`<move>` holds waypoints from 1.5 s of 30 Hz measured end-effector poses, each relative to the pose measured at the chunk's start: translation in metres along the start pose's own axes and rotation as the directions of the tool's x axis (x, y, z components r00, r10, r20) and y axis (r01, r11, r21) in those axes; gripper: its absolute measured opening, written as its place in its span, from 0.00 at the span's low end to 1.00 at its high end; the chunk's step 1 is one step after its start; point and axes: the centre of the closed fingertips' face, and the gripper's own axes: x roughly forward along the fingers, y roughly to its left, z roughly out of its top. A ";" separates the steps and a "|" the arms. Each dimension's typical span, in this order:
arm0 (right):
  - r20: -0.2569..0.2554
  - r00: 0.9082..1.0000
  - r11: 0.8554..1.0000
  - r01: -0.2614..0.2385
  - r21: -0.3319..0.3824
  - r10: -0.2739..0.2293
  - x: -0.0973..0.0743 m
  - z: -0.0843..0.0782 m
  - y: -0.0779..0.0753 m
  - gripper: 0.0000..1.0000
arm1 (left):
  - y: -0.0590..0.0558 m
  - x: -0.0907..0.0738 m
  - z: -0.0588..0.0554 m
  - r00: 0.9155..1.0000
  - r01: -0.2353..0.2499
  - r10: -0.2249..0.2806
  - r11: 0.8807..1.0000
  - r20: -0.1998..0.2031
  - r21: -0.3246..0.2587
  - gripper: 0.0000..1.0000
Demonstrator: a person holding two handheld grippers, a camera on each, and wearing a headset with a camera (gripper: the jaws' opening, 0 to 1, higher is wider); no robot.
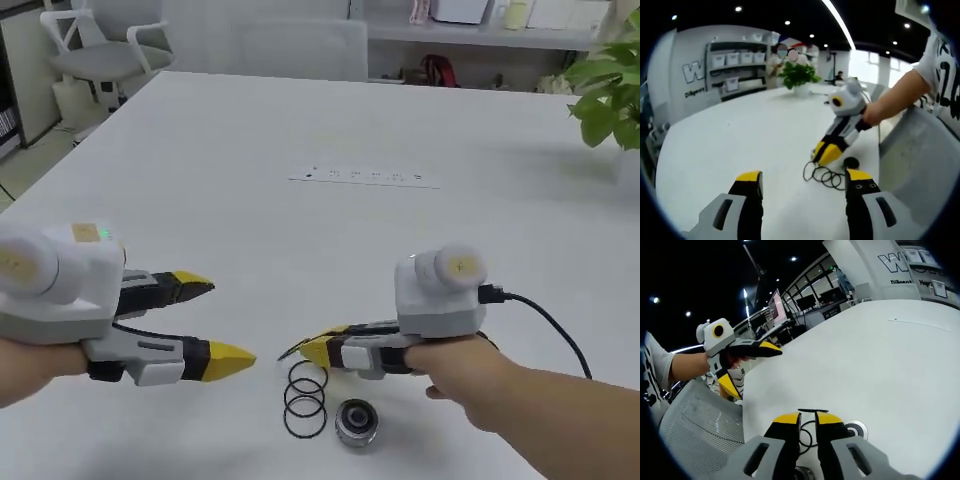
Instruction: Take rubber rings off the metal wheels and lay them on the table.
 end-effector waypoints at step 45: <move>0.053 0.997 0.945 0.075 -0.317 -0.062 -0.121 -0.006 0.014 0.67 | -0.023 -0.018 0.020 0.998 0.021 -0.023 0.999 0.052 0.027 0.78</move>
